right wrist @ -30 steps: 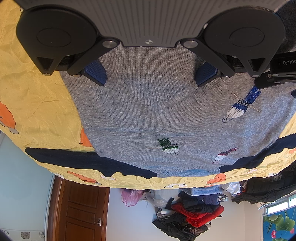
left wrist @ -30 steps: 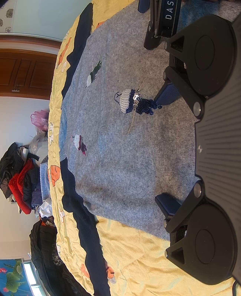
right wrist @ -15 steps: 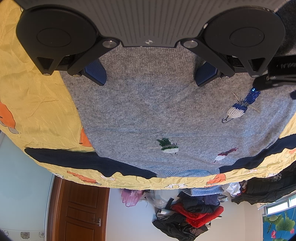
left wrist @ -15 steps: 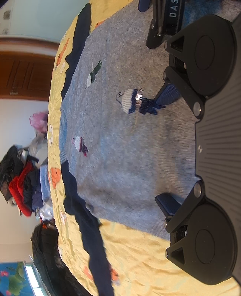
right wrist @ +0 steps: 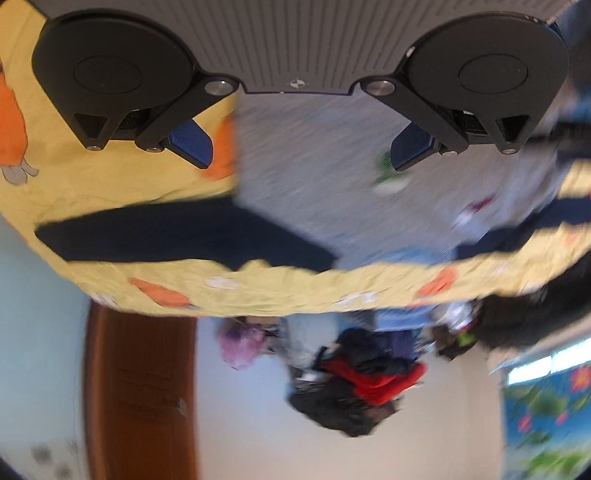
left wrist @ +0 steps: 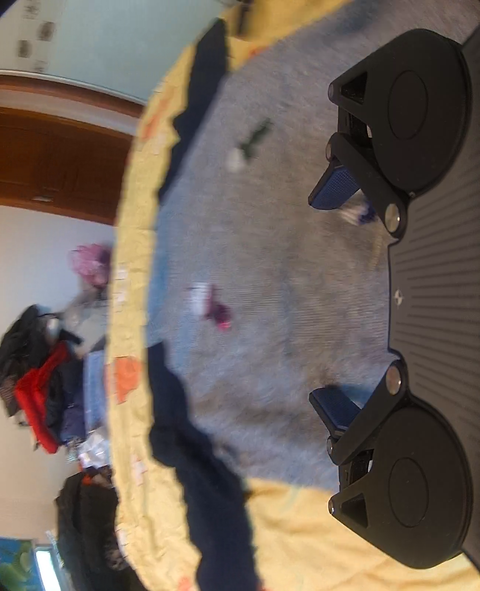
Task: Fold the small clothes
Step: 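Grasp the navy sleeve cuff with the right gripper and lift it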
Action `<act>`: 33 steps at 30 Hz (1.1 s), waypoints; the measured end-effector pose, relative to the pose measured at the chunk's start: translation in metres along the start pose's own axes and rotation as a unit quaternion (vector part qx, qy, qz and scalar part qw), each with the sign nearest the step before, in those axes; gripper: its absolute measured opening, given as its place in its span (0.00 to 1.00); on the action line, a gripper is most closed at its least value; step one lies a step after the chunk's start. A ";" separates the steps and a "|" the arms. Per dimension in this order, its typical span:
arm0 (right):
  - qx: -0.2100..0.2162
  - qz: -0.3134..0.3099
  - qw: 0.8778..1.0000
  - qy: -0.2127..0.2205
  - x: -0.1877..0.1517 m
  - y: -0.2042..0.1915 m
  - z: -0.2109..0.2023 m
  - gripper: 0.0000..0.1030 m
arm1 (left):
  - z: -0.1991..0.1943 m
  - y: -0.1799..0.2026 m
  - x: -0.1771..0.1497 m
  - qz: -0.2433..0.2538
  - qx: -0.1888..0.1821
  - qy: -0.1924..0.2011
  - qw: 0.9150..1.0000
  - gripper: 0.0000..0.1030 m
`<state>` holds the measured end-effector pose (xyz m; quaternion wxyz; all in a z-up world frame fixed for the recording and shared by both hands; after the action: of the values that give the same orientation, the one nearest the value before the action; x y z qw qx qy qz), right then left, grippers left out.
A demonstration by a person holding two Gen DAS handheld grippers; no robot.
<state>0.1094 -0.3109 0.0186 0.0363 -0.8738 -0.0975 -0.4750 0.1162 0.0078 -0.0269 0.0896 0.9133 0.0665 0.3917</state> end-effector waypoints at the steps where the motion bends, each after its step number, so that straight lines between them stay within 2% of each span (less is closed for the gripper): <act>1: 0.001 0.034 0.999 -0.002 0.005 0.025 0.008 0.98 | 0.003 0.003 -0.003 0.022 0.015 0.012 1.000 1.00; 3: -0.003 0.111 0.994 0.010 0.013 0.080 0.019 0.95 | 0.004 0.006 -0.004 0.033 0.016 0.012 0.999 1.00; 6: -0.039 0.198 0.979 0.030 0.018 0.159 0.037 0.95 | 0.005 0.005 -0.005 0.026 0.016 0.013 0.999 1.00; 8: -0.063 0.248 0.966 0.026 0.015 0.205 0.054 0.93 | 0.005 0.004 -0.005 0.026 0.015 0.013 0.999 1.00; 10: -0.072 0.308 0.949 0.021 0.003 0.245 0.071 0.88 | 0.005 0.004 -0.005 0.023 0.012 0.013 1.000 1.00; 13: -0.090 0.381 0.920 0.033 -0.016 0.288 0.085 0.84 | 0.005 0.004 -0.004 0.019 0.009 0.015 1.000 1.00; 16: -0.101 0.407 0.907 0.040 -0.030 0.304 0.099 0.84 | 0.004 0.003 -0.004 0.019 0.009 0.015 1.000 1.00; 20: -0.097 0.413 0.904 0.058 -0.033 0.312 0.117 0.83 | 0.004 0.001 -0.004 0.015 0.005 0.016 1.000 1.00; 22: -0.104 0.413 0.903 0.066 -0.033 0.313 0.126 0.77 | 0.004 0.001 -0.003 0.012 0.003 0.016 1.000 1.00; 24: -0.129 0.401 0.905 0.062 -0.027 0.321 0.135 0.53 | 0.003 0.000 -0.003 0.010 0.000 0.017 1.000 1.00; 25: -0.141 0.395 0.906 0.058 -0.026 0.323 0.137 0.47 | 0.003 0.000 -0.003 0.009 0.000 0.017 1.000 1.00; 26: -0.149 0.392 0.906 0.055 -0.026 0.323 0.138 0.34 | 0.003 0.000 -0.003 0.009 0.000 0.017 1.000 1.00; 27: -0.155 0.392 0.905 0.051 -0.026 0.324 0.139 0.16 | 0.003 0.000 -0.003 0.009 0.000 0.017 1.000 1.00; 30: -0.159 0.386 0.906 0.071 -0.019 0.321 0.121 0.16 | 0.003 -0.001 -0.003 0.006 -0.002 0.018 1.000 1.00; 33: -0.134 0.339 0.925 0.103 0.008 0.290 0.101 0.16 | 0.002 -0.004 -0.002 -0.004 -0.012 0.020 1.000 1.00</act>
<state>0.2563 -0.5775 -0.0217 0.0878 -0.7979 0.2737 -0.5299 0.1163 0.0110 -0.0305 0.1011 0.9038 0.0672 0.4104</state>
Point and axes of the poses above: each gripper's, at about its wrist camera, not at the fingertips, and z roughly the way its jaws point, y to its right, x to its top, the point moved 5 cm from there along z, roughly the way its jaws point, and after that the axes turned 11 degrees about -z, right-handed, at the moved point
